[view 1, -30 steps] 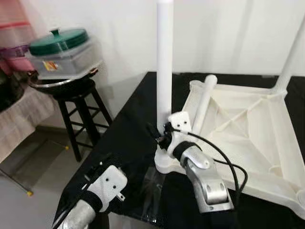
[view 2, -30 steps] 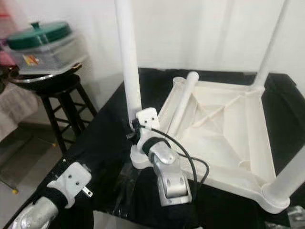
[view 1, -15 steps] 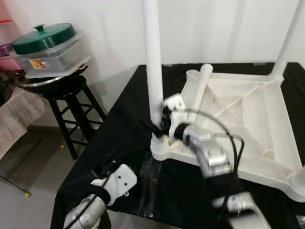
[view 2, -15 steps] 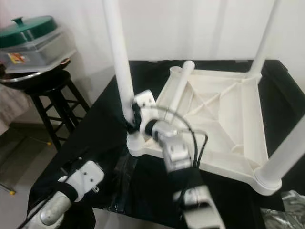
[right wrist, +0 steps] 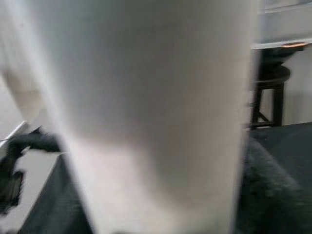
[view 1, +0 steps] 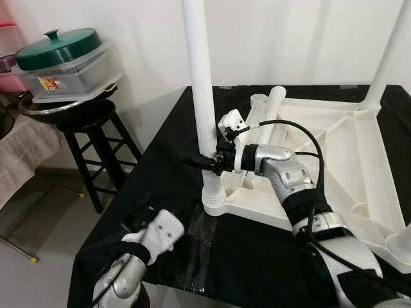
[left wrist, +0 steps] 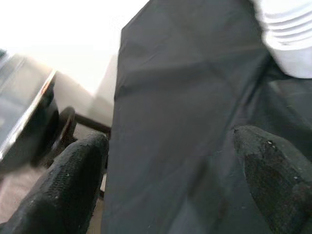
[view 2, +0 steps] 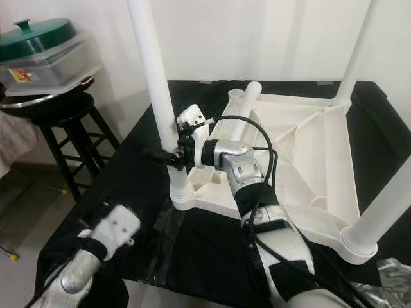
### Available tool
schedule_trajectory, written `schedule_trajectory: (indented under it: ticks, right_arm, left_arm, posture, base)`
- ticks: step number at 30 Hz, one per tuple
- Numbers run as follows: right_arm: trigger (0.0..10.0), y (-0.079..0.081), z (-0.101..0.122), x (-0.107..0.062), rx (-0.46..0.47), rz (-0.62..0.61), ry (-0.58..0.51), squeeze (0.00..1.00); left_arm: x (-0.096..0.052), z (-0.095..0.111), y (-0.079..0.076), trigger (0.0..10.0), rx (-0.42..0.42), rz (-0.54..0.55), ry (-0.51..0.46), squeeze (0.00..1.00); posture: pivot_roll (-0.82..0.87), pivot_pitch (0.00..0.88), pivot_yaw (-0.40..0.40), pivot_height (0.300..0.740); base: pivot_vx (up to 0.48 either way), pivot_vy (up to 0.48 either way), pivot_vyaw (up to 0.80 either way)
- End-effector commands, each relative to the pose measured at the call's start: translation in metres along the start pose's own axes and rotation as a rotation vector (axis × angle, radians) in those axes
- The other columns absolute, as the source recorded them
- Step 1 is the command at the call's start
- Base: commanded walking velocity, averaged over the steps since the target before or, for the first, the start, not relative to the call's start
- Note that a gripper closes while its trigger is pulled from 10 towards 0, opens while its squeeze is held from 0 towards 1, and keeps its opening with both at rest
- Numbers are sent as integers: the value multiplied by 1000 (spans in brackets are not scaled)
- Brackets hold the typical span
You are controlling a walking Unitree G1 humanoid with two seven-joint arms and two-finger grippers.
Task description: Building children table
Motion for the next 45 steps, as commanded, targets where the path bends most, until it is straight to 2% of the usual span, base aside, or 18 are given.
schedule_trajectory:
  ticks: [1, 2, 4, 7, 8, 10, 13, 15, 16, 18, 19, 22, 29, 30, 31, 32, 33, 45]
  right_arm:
    - [0, 8, 3, 9, -9, 86, -11, 0]
    - [0, 7, 1, 6, -5, 102, -3, 0]
    - [0, 5, -3, 2, 7, 102, 6, 0]
    - [0, 5, -3, 2, 7, 102, 6, 0]
    - [0, 0, -12, -5, 2, 44, 37, 0]
    - [0, -3, -17, -10, 0, -14, 59, 0]
    - [0, -6, -27, -18, 35, -120, 83, 0]
    - [0, -8, -56, -26, 148, -574, 176, 0]
    - [0, -8, -56, -26, 148, -574, 176, 0]
    - [0, 55, -96, -28, 258, -657, 283, 0]
    - [0, 72, -101, -28, 241, -623, 307, 0]
    - [0, 61, -93, -33, 118, -638, 305, 0]
    - [0, 58, -91, -39, 118, -678, 302, 0]
    - [8039, 56, -90, -41, 111, -697, 299, 0]
    - [10000, 56, -87, -42, 114, -695, 277, 0]
    - [10000, 56, -87, -42, 114, -695, 277, 0]
    - [10000, 53, -77, -46, 121, -735, 231, 1000]
    - [10000, 35, -45, -59, -24, -797, 102, 1000]
  left_arm:
    - [-1, -3, 7, 10000, -110, 23, 22, 0]
    - [-3, -3, 11, 10000, -244, 34, 23, 0]
    - [-6, -4, 17, 10000, -392, 40, 8, 0]
    - [-6, -4, 17, 10000, -392, 40, 8, 0]
    - [-9, -10, 21, 10000, -487, 30, 12, 0]
    - [-11, -13, 24, 10000, -541, 37, 14, 0]
    - [-16, -19, 30, 10000, -578, 76, 30, 0]
    - [-21, -21, 24, 10000, -578, 47, 35, 0]
    - [-21, -21, 24, 10000, -578, 47, 35, 0]
    - [-24, -22, 20, 10000, -590, 32, 32, 0]
    - [-24, -23, 19, 10000, -592, 23, 32, 0]
    - [-21, -22, 18, 10000, -623, -23, 22, 0]
    - [-20, -21, 18, 10000, -632, -60, 5, 0]
    - [-20, -21, 19, 10000, -630, -58, 5, 0]
    - [-20, -21, 19, 10000, -626, -57, 5, 0]
    - [-20, -21, 19, 10000, -626, -57, 5, 0]
    - [-19, -21, 20, 10000, -622, -62, 5, 0]
    - [-18, -23, 22, 10000, -607, -80, 0, 0]
  posture:
    - [23, 0, 62, 740]
    - [21, 0, 58, 740]
    - [17, 0, 52, 740]
    - [17, 0, 52, 740]
    - [6, 0, 46, 740]
    - [0, 3, 41, 740]
    - [-1, 11, 24, 740]
    - [4, 22, 0, 740]
    - [4, 22, 0, 740]
    - [-15, 49, 30, 740]
    - [-38, 43, 38, 740]
    - [-42, 42, 27, 740]
    - [-59, 47, 37, 740]
    - [-62, 48, 44, 740]
    - [-62, 48, 44, 740]
    - [-62, 48, 44, 740]
    - [-69, 48, 55, 740]
    - [-80, 45, 71, 740]
  base:
    - [0, 0, 0]
    - [0, 0, 0]
    - [0, 0, 0]
    - [0, 0, 0]
    - [0, 0, 0]
    - [0, 0, 0]
    - [0, 0, 0]
    - [0, 0, 0]
    - [0, 0, 0]
    - [0, 0, 0]
    - [0, 0, 0]
    - [0, 0, 0]
    - [0, 0, 0]
    - [0, 0, 0]
    - [0, 0, 0]
    - [0, 0, 0]
    - [0, 0, 0]
    - [0, 0, 0]
Point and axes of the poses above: a point about 5 cm out from each wrist's last joint towards the gripper, its own x axis pointing out of the wrist towards the gripper, its own z axis along the axis of the wrist's last joint, y = z × x, the point moved 2 cm from there along x, pointing out of the wrist towards the gripper, and after that the axes turned 5 degrees about -x, right-handed, at the moved point
